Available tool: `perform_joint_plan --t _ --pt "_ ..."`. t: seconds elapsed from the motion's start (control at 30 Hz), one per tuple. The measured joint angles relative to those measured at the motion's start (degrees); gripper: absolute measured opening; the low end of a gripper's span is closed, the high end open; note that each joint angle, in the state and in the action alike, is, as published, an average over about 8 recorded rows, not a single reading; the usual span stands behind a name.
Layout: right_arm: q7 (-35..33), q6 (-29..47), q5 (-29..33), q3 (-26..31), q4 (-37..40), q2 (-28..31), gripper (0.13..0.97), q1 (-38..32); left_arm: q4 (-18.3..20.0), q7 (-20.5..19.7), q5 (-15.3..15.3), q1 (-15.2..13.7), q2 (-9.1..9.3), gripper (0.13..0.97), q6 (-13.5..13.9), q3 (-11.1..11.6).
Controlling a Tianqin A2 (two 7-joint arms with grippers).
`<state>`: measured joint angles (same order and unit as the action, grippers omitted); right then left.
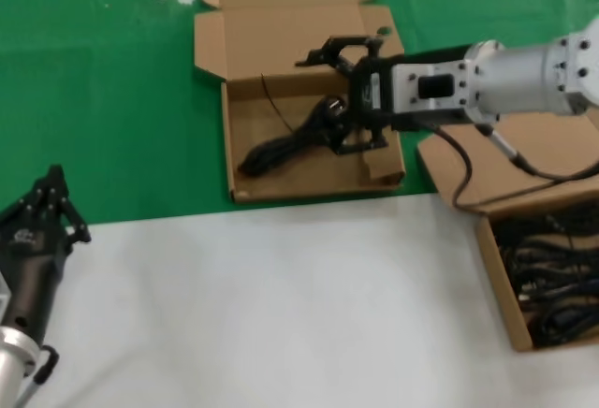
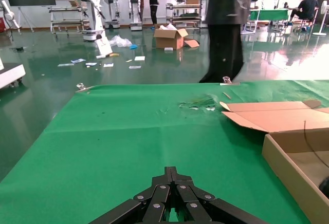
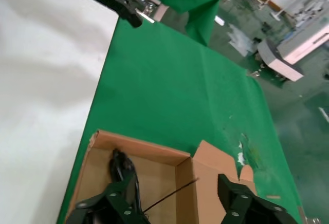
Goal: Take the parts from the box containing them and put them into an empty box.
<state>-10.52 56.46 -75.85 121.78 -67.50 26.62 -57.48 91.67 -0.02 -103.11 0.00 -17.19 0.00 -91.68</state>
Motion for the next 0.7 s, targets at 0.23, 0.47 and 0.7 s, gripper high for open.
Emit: perform_joint_plan --t 0.23,0.47,0.7 --pt "0.99 -0.81 -1.39 -1.37 -2.90 1.44 0.600 2.36 0.00 0.00 0.00 0.00 0.00 0.148 0.00 0.00" --pt "1.55 -4.04 -2.89 -3.04 -4.14 0.81 0.737 5.56 0.00 0.00 0.00 0.00 0.00 0.178 0.00 0.00" --pt "2.38 -8.92 -5.16 -5.57 -6.02 -0.15 0.847 10.43 0.00 0.00 0.00 0.00 0.00 0.239 0.00 0.00"
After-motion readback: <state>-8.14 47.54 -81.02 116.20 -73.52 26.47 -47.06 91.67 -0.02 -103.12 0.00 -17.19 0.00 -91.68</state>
